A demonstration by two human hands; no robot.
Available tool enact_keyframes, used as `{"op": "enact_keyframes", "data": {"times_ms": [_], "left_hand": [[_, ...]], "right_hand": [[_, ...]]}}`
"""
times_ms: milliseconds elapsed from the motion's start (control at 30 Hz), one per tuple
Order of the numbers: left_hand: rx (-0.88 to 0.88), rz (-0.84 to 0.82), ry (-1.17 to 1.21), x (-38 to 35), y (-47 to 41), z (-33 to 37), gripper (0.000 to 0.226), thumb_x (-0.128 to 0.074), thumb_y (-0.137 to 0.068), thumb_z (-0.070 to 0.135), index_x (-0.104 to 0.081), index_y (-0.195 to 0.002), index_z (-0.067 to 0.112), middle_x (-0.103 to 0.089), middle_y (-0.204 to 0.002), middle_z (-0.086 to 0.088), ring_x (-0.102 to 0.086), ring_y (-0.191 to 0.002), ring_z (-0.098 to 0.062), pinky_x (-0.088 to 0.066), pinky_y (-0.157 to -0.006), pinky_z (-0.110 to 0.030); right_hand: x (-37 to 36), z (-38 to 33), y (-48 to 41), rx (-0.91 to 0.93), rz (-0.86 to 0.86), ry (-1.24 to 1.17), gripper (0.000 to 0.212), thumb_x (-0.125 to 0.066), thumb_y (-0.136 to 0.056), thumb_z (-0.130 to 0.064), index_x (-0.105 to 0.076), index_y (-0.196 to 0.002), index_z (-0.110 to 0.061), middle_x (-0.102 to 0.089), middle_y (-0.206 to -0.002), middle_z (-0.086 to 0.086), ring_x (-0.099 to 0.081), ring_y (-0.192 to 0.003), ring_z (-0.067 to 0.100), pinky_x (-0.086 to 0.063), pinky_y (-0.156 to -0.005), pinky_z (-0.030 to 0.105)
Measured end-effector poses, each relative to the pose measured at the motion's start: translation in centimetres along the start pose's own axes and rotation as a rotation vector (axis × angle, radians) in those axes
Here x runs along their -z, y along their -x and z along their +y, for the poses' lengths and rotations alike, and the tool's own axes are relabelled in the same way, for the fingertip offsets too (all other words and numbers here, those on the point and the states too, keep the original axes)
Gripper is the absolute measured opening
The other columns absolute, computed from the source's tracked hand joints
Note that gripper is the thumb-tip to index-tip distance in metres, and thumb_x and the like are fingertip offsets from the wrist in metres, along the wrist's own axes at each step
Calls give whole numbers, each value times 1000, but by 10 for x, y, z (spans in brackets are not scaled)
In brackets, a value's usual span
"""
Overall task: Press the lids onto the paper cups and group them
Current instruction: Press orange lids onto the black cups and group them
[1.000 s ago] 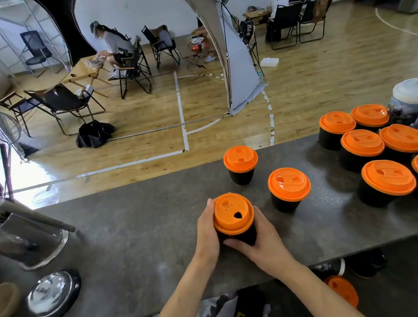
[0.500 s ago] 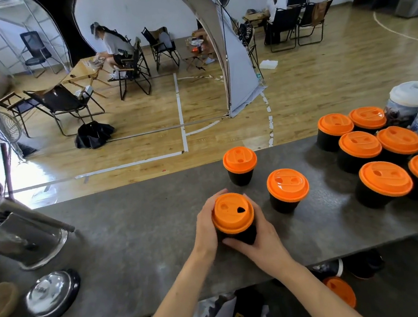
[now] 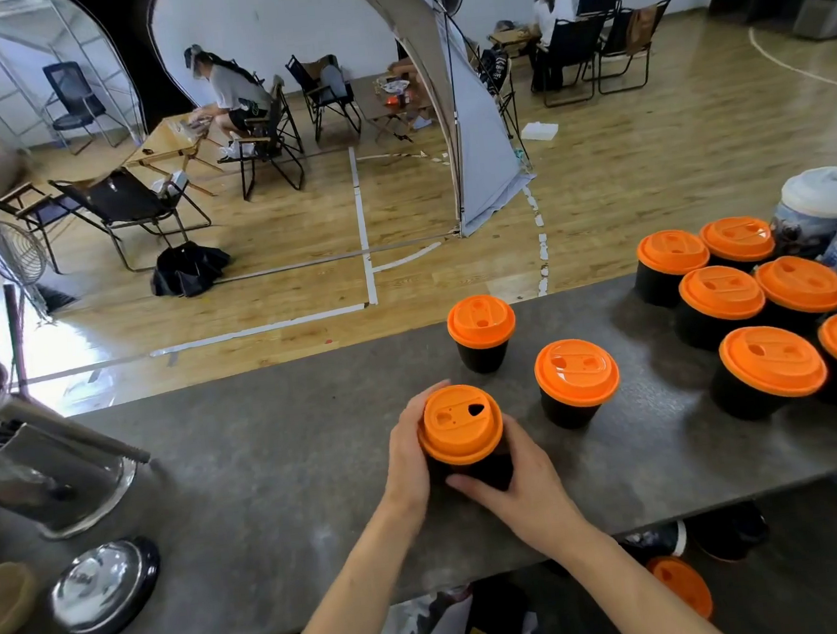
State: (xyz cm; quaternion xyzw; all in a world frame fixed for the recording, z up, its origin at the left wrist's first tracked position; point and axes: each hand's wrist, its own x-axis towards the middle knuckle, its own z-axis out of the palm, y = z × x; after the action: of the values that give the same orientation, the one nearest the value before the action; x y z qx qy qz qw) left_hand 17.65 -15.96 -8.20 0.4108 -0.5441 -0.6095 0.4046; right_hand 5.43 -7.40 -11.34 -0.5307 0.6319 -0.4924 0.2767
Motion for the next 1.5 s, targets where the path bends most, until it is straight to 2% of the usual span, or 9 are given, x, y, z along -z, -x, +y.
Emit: {"op": "enact_keyframes", "data": {"times_ms": [100,200,400,567,700,833,1067,1233,1500], "left_hand": [[37,-14,-11,2,-6,1,48,-39,-93,53,-83,-90,34,-80,-100,8,-71,-96,0,-48,-79,-7],[-22,34,-26,-3,0,-2,44,-36,-97,50,-79,-93,41,-78,-100,11,-71,-97,-1,-49,-79,-7],[1,19,33,-6,7,-10,50,-35,-95,54,-73,-103,23,-78,-98,9,-70,-95,-1,-49,-79,-8],[31,-6,-31,-4,-3,-5,49,-34,-94,56,-77,-75,39,-77,-86,12,-69,-86,3,-47,-74,-5],[-26,13,-40,-6,4,-8,49,-33,-99,49,-73,-108,21,-78,-106,3,-71,-102,-9,-51,-84,-13],[-99,64,-28,-7,13,-18,53,-32,-99,51,-69,-115,16,-75,-109,-1,-70,-106,-14,-51,-87,-17],[10,-3,-42,-6,-3,-3,52,-33,-99,50,-76,-71,40,-75,-80,14,-67,-80,5,-47,-76,-7],[-49,58,-28,-8,10,-10,49,-30,-98,54,-72,-105,29,-77,-100,14,-69,-98,1,-47,-81,-6],[5,-14,-19,-7,5,0,52,-35,-99,55,-76,-100,21,-79,-98,9,-71,-95,0,-46,-79,-4]], "right_hand": [[-1,-1,0,18,-13,26,74,-84,-78,-52,-47,-141,-40,-56,-137,-24,-52,-131,-4,-43,-107,16],[-2,-1,0,1,14,4,80,-92,-73,-43,-48,-139,-33,-56,-134,-22,-54,-127,-4,-44,-101,11],[2,-3,-1,-4,-4,12,68,-88,-81,-39,-44,-132,-48,-57,-134,-26,-52,-126,-13,-39,-101,6],[1,-2,-1,-18,-32,4,78,-87,-80,-44,-43,-144,-42,-54,-142,-23,-48,-133,-9,-40,-110,15],[-1,-5,1,-13,-4,3,86,-91,-68,-54,-41,-138,-47,-54,-136,-27,-51,-129,-9,-41,-102,8],[0,-4,2,2,41,13,78,-91,-71,-49,-43,-132,-47,-56,-133,-23,-55,-127,-2,-44,-103,14],[2,-3,0,16,3,86,65,-82,-85,-44,-41,-134,-53,-55,-137,-21,-49,-132,-1,-43,-113,32],[-1,-4,2,-22,26,46,82,-89,-72,-53,-46,-140,-37,-55,-136,-23,-51,-131,0,-44,-110,31],[2,-5,1,-9,-4,93,73,-85,-83,-45,-41,-141,-44,-56,-140,-12,-50,-133,4,-41,-116,38]]}}
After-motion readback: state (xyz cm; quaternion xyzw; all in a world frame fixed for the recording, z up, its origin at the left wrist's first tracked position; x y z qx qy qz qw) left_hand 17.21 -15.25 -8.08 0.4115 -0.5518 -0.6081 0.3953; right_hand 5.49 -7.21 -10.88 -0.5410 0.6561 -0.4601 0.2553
